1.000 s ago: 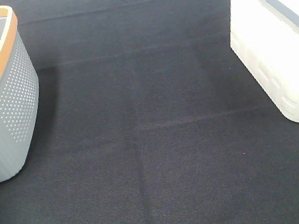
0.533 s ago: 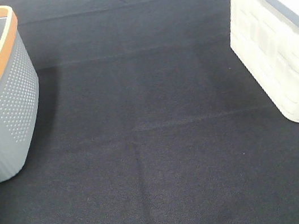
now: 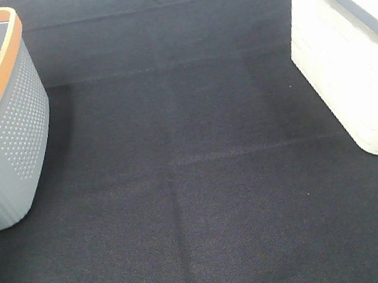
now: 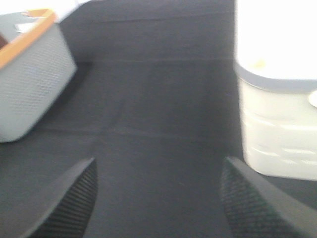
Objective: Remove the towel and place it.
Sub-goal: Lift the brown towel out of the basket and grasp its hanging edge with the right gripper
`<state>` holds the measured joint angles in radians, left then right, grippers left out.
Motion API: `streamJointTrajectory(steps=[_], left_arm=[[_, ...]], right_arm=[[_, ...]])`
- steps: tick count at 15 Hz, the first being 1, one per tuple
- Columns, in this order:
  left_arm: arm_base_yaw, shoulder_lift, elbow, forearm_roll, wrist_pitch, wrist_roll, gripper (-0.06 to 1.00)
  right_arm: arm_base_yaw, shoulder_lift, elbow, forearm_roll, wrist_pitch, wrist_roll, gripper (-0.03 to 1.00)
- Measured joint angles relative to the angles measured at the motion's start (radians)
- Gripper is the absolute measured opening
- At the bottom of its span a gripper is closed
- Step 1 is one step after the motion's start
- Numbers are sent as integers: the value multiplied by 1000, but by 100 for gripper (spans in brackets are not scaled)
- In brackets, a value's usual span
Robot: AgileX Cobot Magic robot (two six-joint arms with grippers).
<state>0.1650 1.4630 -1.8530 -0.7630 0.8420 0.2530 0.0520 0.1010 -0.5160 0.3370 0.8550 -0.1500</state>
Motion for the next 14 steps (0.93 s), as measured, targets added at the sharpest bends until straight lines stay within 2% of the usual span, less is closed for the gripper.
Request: streamJointTrajectory(steps=[1, 2, 5, 7, 8, 11, 14], left_arm=[[0, -4, 0, -89, 5, 41, 0], [-1, -5, 0, -136, 13, 56, 0], [-68, -5, 0, -168, 15, 68, 0], [-154, -5, 0, -169, 16, 90, 0], [-154, -5, 0, -169, 16, 90, 0], [-285, -5, 0, -160, 10, 111, 0], [-395, -5, 0, -148, -24, 112, 0]], right_arm=[[0, 87, -8, 105, -42, -95, 65], [0, 143, -23, 196, -69, -188, 64], [9, 319, -118, 468, -105, -471, 63], [64, 422, -192, 609, -109, -631, 63], [64, 422, -192, 609, -109, -631, 63], [167, 607, -287, 653, -109, -760, 63], [271, 803, -366, 648, -113, -804, 62]])
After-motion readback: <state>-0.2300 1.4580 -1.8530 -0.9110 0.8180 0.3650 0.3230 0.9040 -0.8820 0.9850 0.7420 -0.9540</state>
